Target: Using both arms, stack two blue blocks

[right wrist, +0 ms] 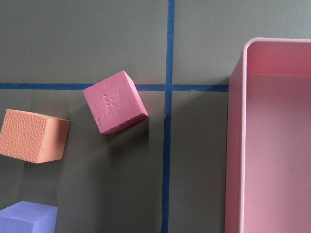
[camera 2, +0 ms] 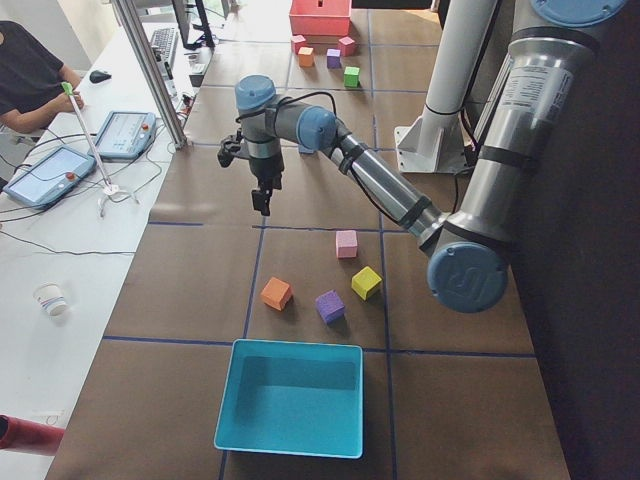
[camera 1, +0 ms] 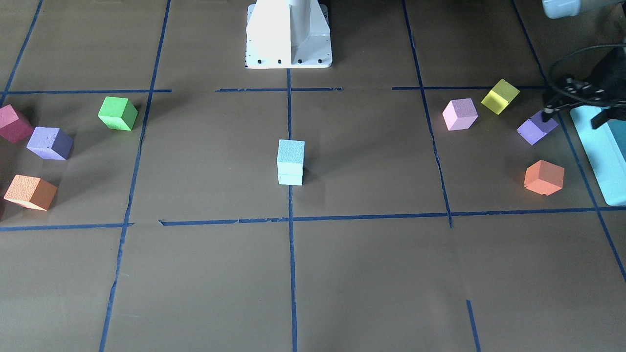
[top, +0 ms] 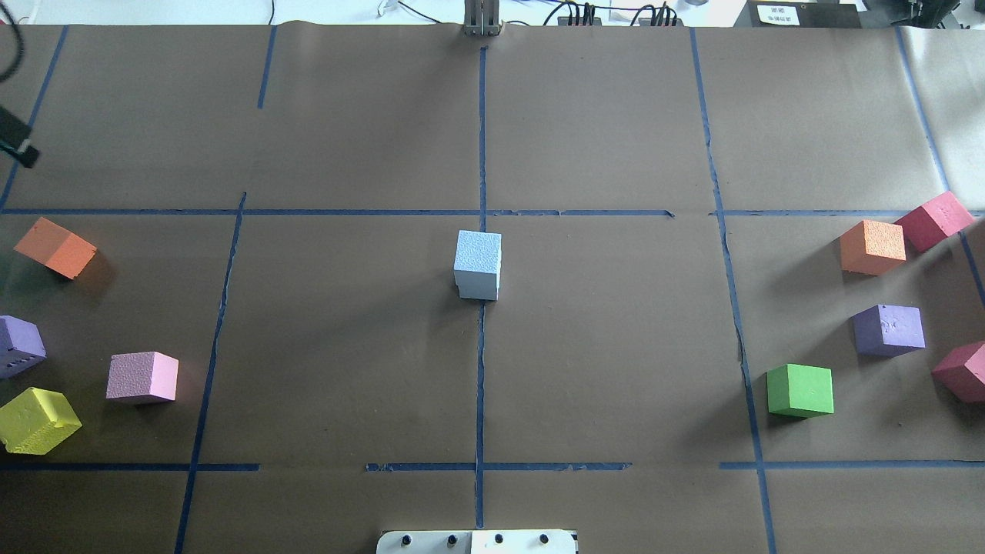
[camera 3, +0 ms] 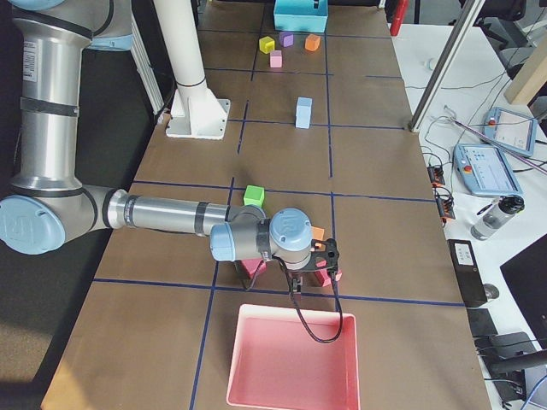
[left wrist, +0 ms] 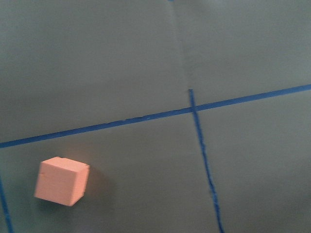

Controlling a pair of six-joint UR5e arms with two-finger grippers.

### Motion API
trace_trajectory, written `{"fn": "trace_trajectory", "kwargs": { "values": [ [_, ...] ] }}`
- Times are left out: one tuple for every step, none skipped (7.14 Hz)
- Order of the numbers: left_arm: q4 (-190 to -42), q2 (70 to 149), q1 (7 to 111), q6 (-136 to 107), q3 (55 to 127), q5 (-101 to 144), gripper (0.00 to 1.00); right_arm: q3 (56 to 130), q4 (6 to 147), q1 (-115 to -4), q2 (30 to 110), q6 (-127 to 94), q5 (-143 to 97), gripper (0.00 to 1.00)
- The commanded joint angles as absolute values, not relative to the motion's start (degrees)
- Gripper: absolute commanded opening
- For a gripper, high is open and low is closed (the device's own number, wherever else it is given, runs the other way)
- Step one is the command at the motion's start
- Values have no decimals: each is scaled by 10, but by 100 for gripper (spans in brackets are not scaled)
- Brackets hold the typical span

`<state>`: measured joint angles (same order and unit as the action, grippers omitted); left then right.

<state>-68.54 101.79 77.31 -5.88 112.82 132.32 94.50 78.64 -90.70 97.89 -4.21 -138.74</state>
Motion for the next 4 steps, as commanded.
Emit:
{"fn": "trace_trajectory", "kwargs": {
  "values": [
    [-695, 950, 880, 114, 1054, 1332, 100, 946, 787, -907, 977, -42, -1390, 100],
    [-734, 936, 913, 139, 1004, 1333, 100, 946, 786, -907, 977, -42, -1390, 100],
    [-790, 917, 926, 138, 949, 1333, 100, 946, 786, -907, 977, -42, -1390, 100],
    [-843, 916, 927, 136, 895, 1333, 100, 946, 786, -907, 977, -42, -1390, 100]
  ]
}}
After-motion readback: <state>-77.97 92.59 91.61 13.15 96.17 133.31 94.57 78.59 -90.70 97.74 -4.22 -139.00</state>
